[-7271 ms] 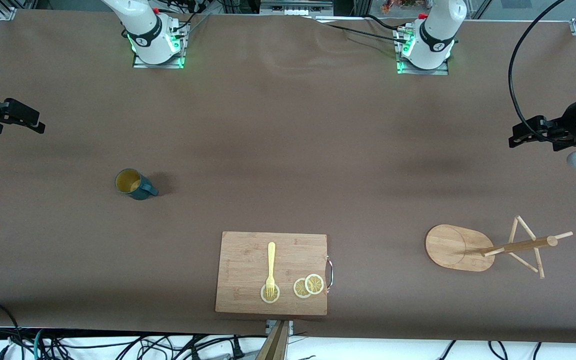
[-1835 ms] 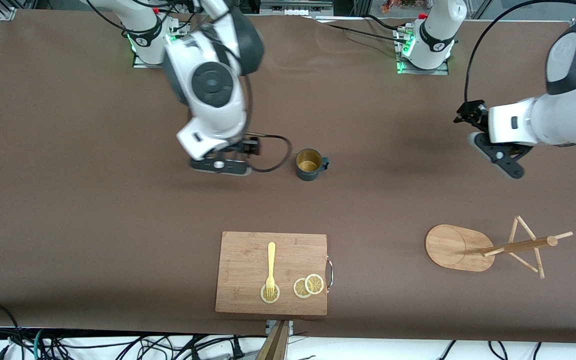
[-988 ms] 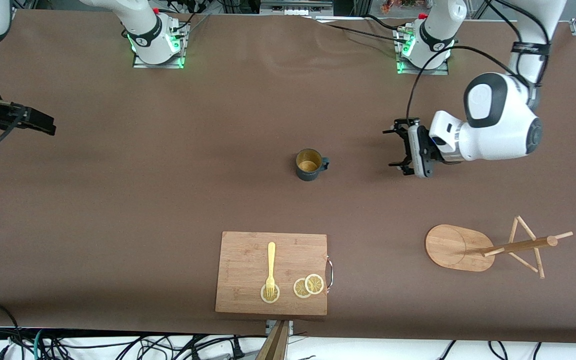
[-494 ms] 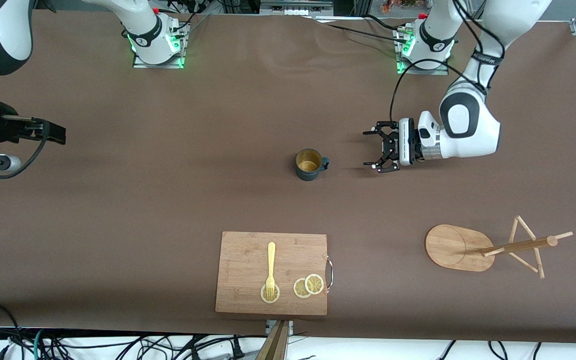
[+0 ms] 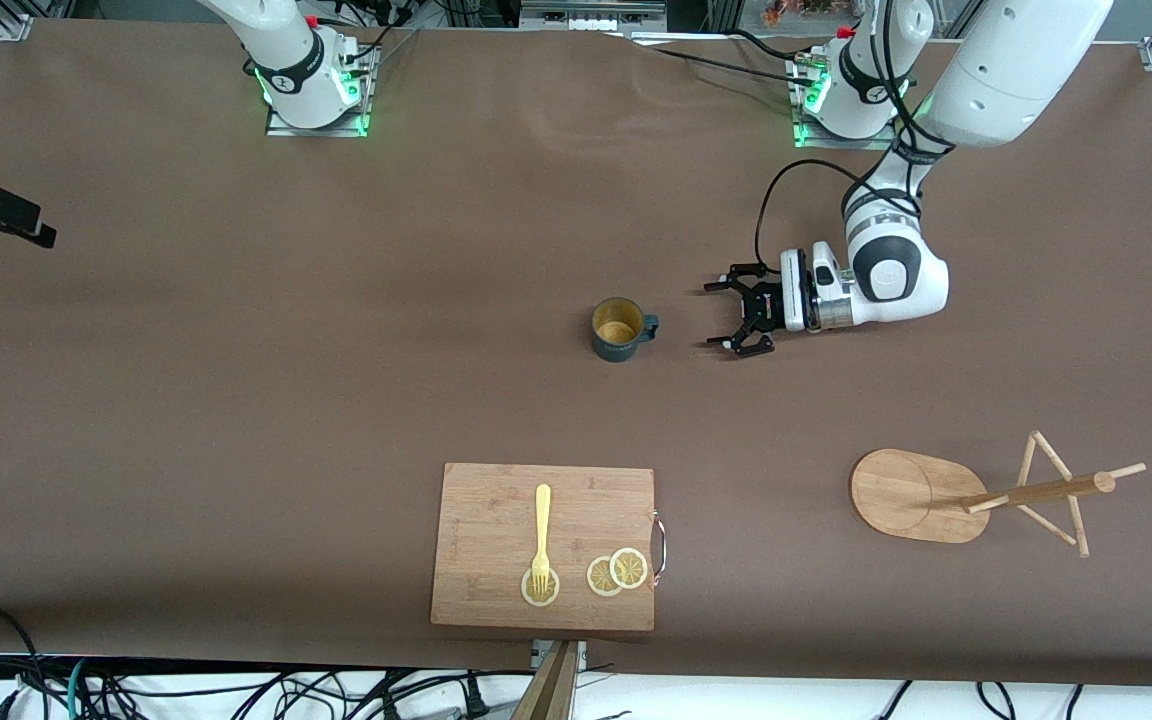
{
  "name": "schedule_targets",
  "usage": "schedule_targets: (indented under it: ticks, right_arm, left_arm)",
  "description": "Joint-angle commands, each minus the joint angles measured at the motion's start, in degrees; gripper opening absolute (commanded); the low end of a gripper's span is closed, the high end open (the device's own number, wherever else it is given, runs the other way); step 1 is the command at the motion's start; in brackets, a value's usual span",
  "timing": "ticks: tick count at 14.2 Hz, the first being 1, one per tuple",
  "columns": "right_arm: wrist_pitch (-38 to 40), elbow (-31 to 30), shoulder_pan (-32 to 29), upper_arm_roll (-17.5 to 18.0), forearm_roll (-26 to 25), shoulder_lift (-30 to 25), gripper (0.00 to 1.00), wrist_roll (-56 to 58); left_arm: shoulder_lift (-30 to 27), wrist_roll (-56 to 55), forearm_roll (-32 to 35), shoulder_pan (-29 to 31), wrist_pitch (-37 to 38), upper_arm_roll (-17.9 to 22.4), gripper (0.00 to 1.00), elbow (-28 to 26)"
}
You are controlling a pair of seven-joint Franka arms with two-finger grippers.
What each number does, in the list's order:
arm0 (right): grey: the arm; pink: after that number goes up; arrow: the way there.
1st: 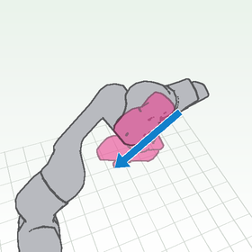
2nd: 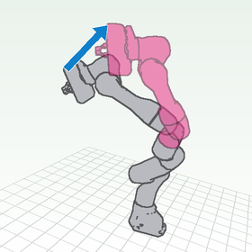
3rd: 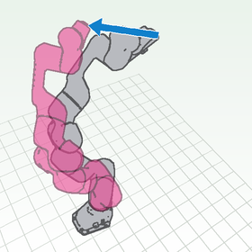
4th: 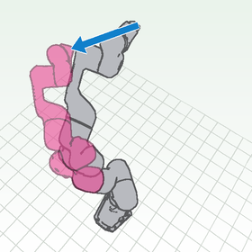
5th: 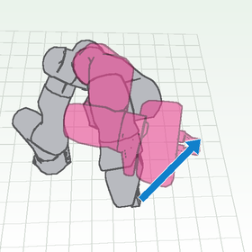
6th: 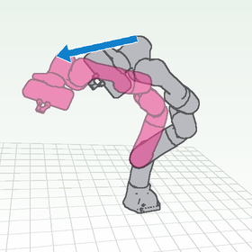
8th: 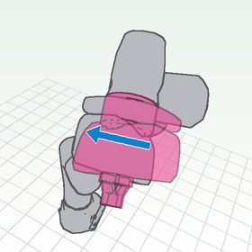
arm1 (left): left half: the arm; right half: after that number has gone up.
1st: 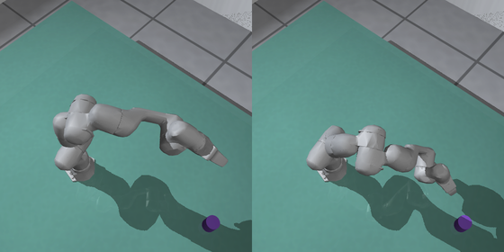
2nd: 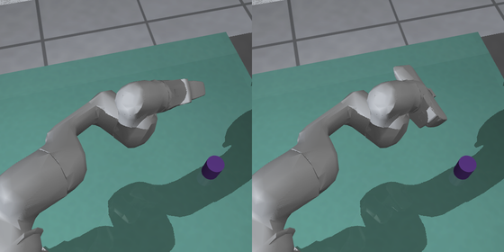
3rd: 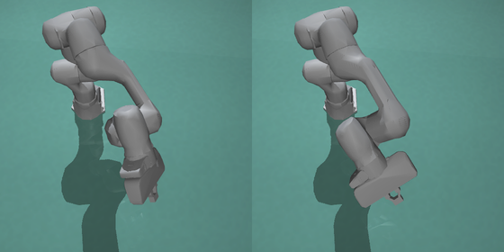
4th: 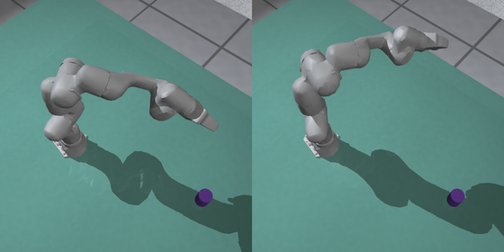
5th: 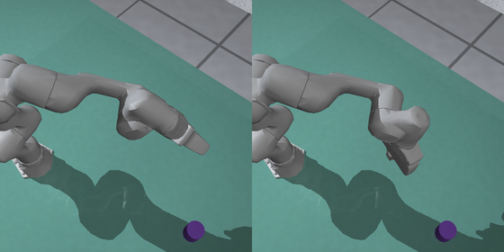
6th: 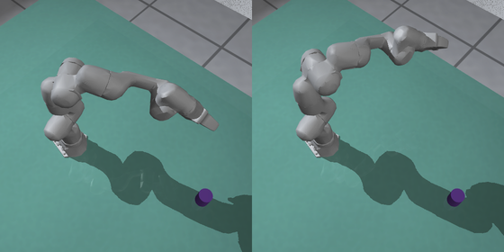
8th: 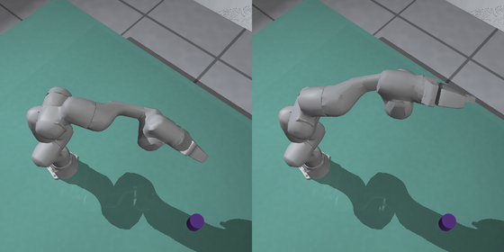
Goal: Pass cup and hang on rack
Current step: 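Move the left gripper to the mug handle and close on it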
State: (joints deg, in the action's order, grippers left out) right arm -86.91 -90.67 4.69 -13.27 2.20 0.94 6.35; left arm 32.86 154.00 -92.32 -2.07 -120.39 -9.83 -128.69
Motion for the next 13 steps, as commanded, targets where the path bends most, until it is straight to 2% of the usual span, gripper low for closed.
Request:
schedule_targets:
  ticks: [1, 3, 13]
  right_arm:
    - [-1.9, -6.1, -5.9, 6.4, -1.2, -4.5, 1.00, 1.2]
    - [-1.9, -5.9, -5.8, 6.5, -3.5, -4.4, 1.00, 1.2]
    - [-2.0, -4.5, -5.5, 8.0, -3.9, -3.7, 1.00, 2.8]
  left_arm:
    - [3.3, 6.7, -6.0, -2.2, 1.0, 0.0, 1.00, 2.5]
    - [5.0, 6.7, -6.8, -3.2, 0.9, 0.0, 1.00, 4.3]
    - [9.2, 7.0, -13.1, -8.7, 0.5, 0.0, 1.00, 9.1]
